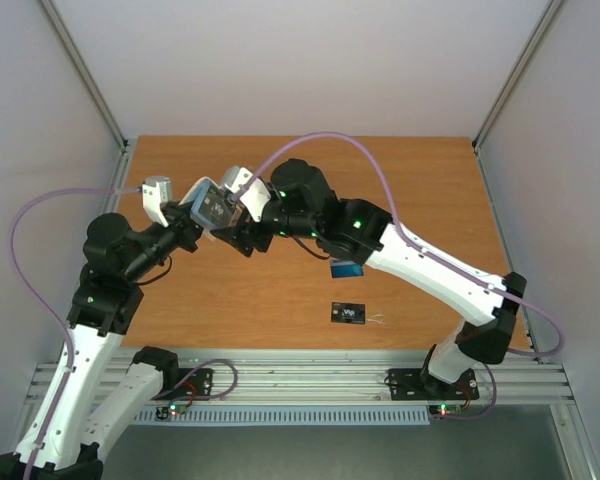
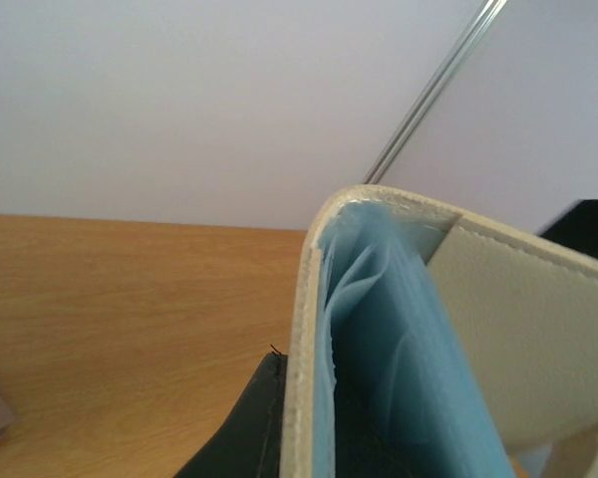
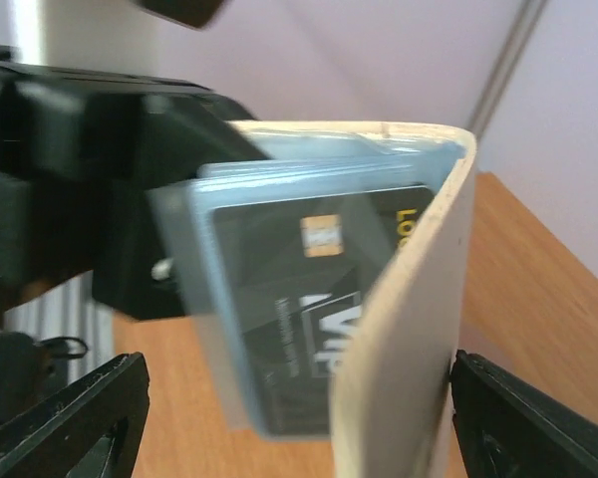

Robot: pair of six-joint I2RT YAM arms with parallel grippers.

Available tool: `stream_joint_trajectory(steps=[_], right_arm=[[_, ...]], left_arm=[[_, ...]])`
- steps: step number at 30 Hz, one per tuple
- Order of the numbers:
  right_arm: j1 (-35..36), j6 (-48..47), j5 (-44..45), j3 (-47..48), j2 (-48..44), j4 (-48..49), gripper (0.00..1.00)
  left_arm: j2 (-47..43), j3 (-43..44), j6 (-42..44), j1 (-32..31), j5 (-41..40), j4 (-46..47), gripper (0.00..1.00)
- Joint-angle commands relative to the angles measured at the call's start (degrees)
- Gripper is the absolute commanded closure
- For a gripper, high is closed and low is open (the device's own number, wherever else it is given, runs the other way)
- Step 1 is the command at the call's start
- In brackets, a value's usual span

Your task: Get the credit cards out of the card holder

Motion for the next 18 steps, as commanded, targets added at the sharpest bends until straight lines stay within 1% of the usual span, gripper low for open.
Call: stream_joint_trajectory(steps=[1,9,12,15,18], right_arm=[[0.5,-0.1,6.6,5.0,4.5,-0.1,0.16],[0.8,0.2,9.1,7.3,6.9,-1.2,0.17],[0.8,0.4,11.9,7.1,6.3,-1.3,0.19],[0.5,0.3,14.5,6.7,5.9,-1.4,0.27],[-0.2,1.4,14.6,6.8,5.5,-2.2,0.39]], left_arm=[[-0.3,-0.1,-1.7,-0.3,-0.8,2.2,1.0],[-0.6,-0.8,-2.2,-0.4,-0.1,2.9,1.0],[-0.7,-1.0,-2.3,-0.4,-0.1,2.9,1.0],[-0.8,-1.3,-2.6,-0.4,0.5,3.6,1.0],[-0.9,-1.6,-2.8,-0.4,1.4,3.9,1.0]])
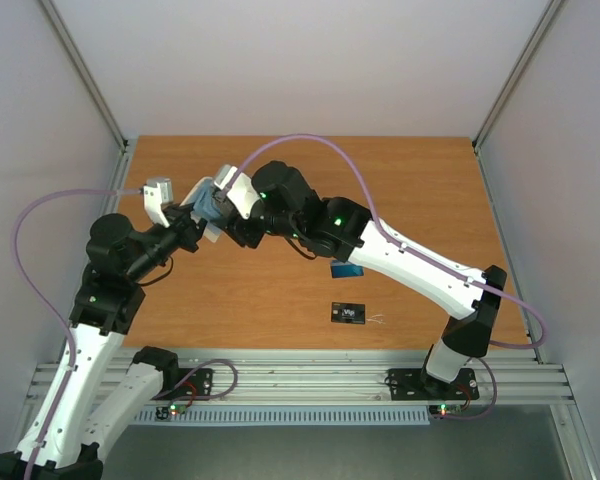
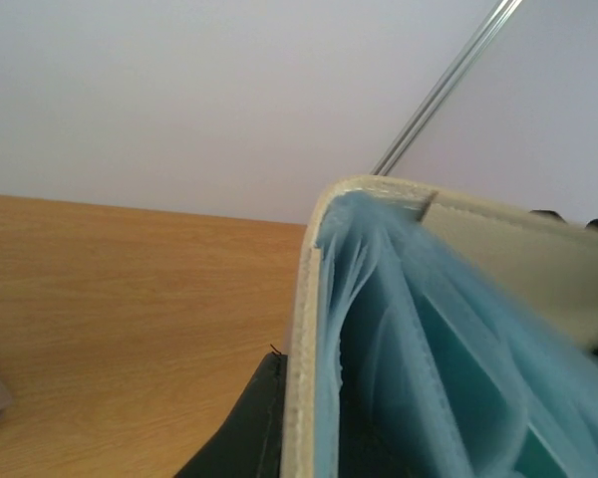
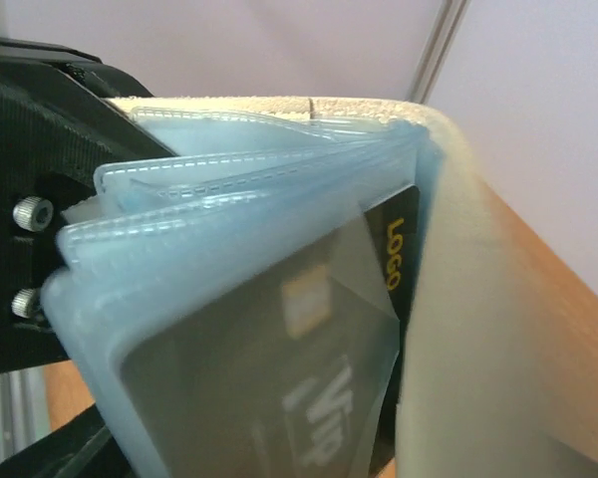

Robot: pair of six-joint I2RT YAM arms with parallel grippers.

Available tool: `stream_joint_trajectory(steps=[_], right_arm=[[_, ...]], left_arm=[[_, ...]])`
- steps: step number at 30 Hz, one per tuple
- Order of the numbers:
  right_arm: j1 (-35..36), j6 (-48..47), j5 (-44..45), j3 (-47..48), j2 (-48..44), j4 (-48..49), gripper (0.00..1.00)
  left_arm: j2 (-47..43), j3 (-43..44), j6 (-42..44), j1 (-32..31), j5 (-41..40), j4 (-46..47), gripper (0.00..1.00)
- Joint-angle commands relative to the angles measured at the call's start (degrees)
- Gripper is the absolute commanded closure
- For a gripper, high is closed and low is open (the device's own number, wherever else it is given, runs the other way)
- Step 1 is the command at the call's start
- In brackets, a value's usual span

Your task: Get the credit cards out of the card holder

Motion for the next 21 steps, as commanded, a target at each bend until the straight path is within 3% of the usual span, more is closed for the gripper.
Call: stream_joint_trajectory(steps=[1,5,12,18,21], right_arm=[[-1.1,1.6,3.8,1.6,-1.7,-0.4,0.42],[-2.7,3.7,2.4,1.4,-2.6,-1.7,0.45],[-4.8,6.0,-5.5,0.5,-3.0,-2.1,0.59],[-6.9,8.1,-13.1,1.2,-1.8,-2.8,0.53],[-7.8,8.7,-16.7,1.4,-1.1,-3.3,0.59]], left_arm=[[-1.0,-0.5,-0.9,-0.3,2.1,3.9,1.0],[-1.1,-0.9,-0.8,-0.3,1.7,3.7,1.0],[-1.6,-1.3,-1.1,-0.3,1.8,3.7,1.0],[-1.5,-1.2,-0.8,-0.4,3.5,5.4,1.0],[-1.1,-1.4,-1.4,-0.4,5.0,6.8,1.0]])
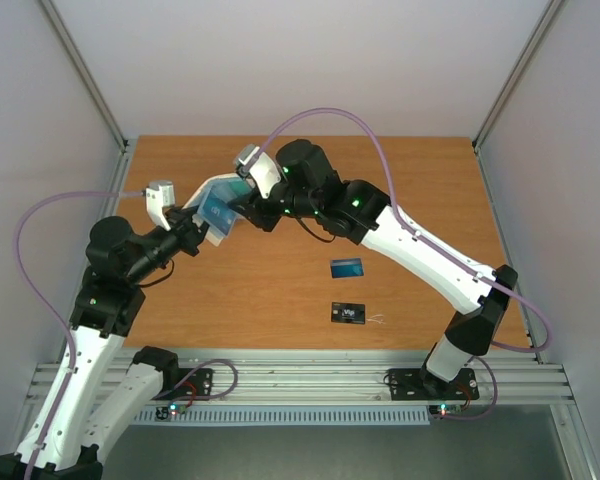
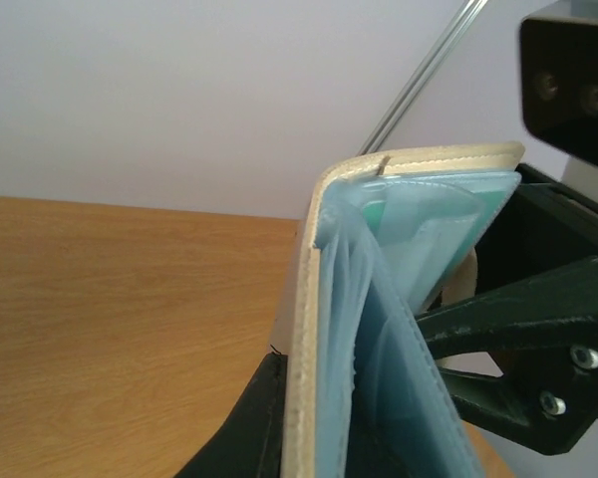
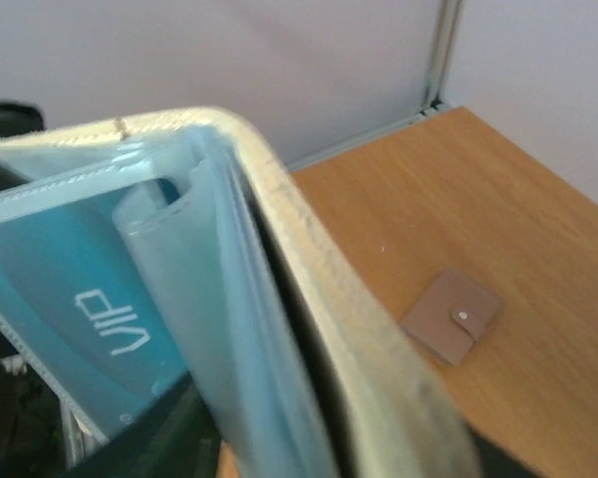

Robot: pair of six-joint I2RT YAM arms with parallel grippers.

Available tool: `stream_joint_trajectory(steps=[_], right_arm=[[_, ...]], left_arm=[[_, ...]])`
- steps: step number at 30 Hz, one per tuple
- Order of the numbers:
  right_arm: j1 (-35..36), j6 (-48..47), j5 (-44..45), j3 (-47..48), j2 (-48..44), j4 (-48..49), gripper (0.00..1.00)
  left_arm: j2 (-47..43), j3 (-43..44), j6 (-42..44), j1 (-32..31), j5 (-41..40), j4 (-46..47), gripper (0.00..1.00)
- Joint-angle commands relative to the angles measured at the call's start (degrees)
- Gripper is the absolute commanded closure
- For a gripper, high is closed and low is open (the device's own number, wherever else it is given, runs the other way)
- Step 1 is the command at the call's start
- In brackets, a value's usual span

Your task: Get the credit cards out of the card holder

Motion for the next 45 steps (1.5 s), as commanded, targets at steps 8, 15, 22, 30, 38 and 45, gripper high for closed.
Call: stream_joint_trajectory(steps=[8,15,22,30,38,45], right_arm=[[-6.3,6.5,-13.3,-0.9,-2.9,-1.1,0.99],[-12.3,12.7,-29.9,-5.5,-6.8,5.6,0.99],[-13.3,17.2,-36.4,-4.5,-6.1,9.1,0.99],[-13.2,17.4,-37.9,-3.9,-5.4,8.5,0.99],[-11.3,16.2,-41.7,-2.3,-3.3,6.9,0.99],[-12.2,15.9,-36.8,-4.4,-4.8,7.8,0.54]], left_arm=[[-0.4,-1.2,-2.1,-0.1,6.7,8.8,1.0],[-0.2,-2.7,-2.5,-0.2,13.1,13.6,0.85],[-0.2,-2.9,-0.6,-0.7,15.8,17.5,0.62],[0.1,-2.5,0.8,-1.0,14.2,16.7,0.74],[0.4,-2.6,0.7,-1.4,14.2,16.8,0.76],[-0.3,-1.8,1.5,-1.4,12.7,14.6,1.0]])
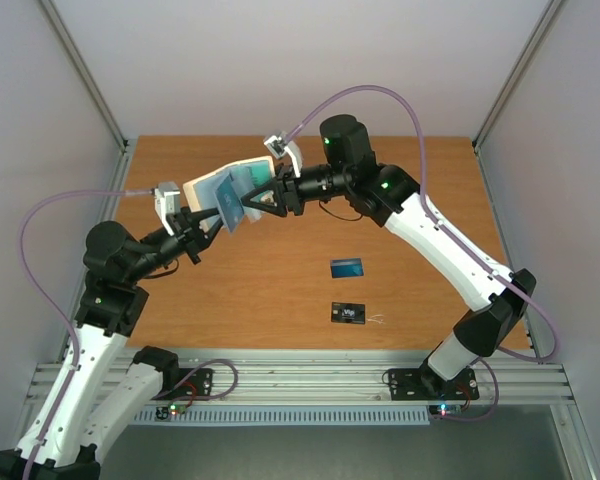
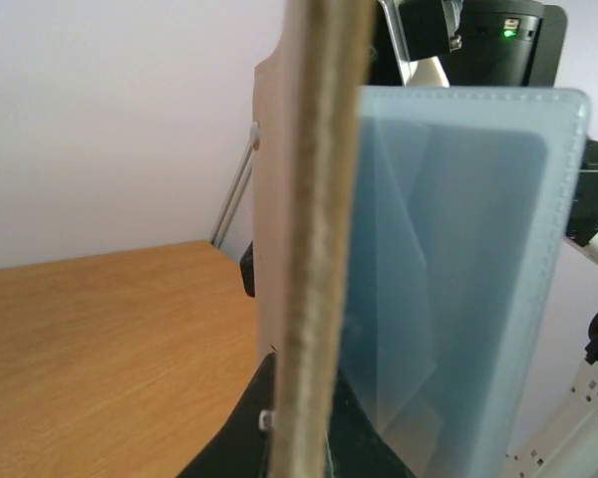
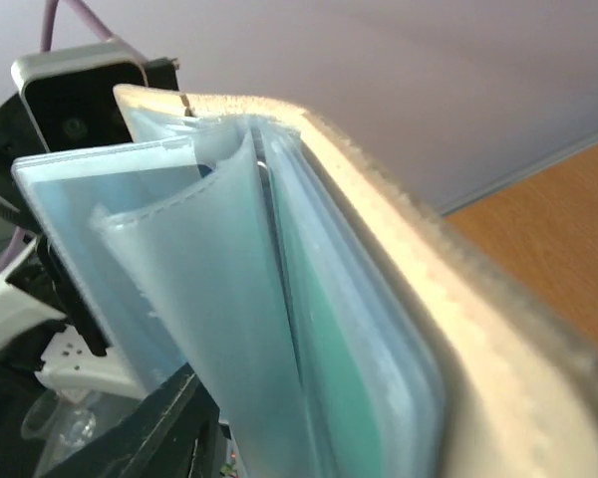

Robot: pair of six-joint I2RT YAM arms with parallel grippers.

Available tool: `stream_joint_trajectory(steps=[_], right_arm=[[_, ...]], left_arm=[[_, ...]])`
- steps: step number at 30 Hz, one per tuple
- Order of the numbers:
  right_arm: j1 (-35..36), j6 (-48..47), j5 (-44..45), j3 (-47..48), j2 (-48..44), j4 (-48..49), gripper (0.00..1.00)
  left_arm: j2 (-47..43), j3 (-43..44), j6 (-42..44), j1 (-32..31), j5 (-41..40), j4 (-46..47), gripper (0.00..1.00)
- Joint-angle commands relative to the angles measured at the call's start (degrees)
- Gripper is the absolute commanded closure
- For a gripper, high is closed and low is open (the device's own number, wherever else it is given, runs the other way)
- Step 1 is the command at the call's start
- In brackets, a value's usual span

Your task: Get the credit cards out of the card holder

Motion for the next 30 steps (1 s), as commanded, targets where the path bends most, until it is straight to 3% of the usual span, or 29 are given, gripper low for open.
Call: stream_joint_trajectory(steps=[1,9,12,17,22,24,25,30], right_arm=[[-0.8,1.3,3.7,-1.9,-2.3,3.6,0.48],[3.5,-0.9,13.3,-2.9,-2.8,3.5,0.34],[3.7,-0.8,14.8,-4.2,-3.5,4.8,0.36],[1.5,0.8,10.3,-4.6,-4.6,5.1,0.74],[-0.7,-1.0,5.6,-5.1,-6.8,2.9,0.95],[-0.7,-3.2,6.4,-3.0,-6.4,-2.7,0.99],[-0.7,-4.7,7.0,-2.0,-6.4,-4.7,0.99],[-0.7,-7.8,5.8,-0.8,-7.8,-7.1,0.99]], left_arm=[[-0.9,0.7,1.2,-0.2,-1.0,0.3,1.0],[-1.0,1.1,1.8,-0.2,-1.8,-1.8,1.0],[-0.9,0.7,0.9,-0.2,-0.4,-0.2,1.0],[-1.1,0.7,-0.6,-0.2,0.2,0.3,1.0],[-1.3,0.0,-1.4,-0.3,0.9,2.4,0.96],[-1.2,-0.6,-1.7,-0.2,2.8,3.8,0.68],[-1.2,-0.6,-1.7,-0.2,3.7,4.3,0.62],[-1.0,-0.8,-2.3,-0.3,6.5,6.1,0.55]])
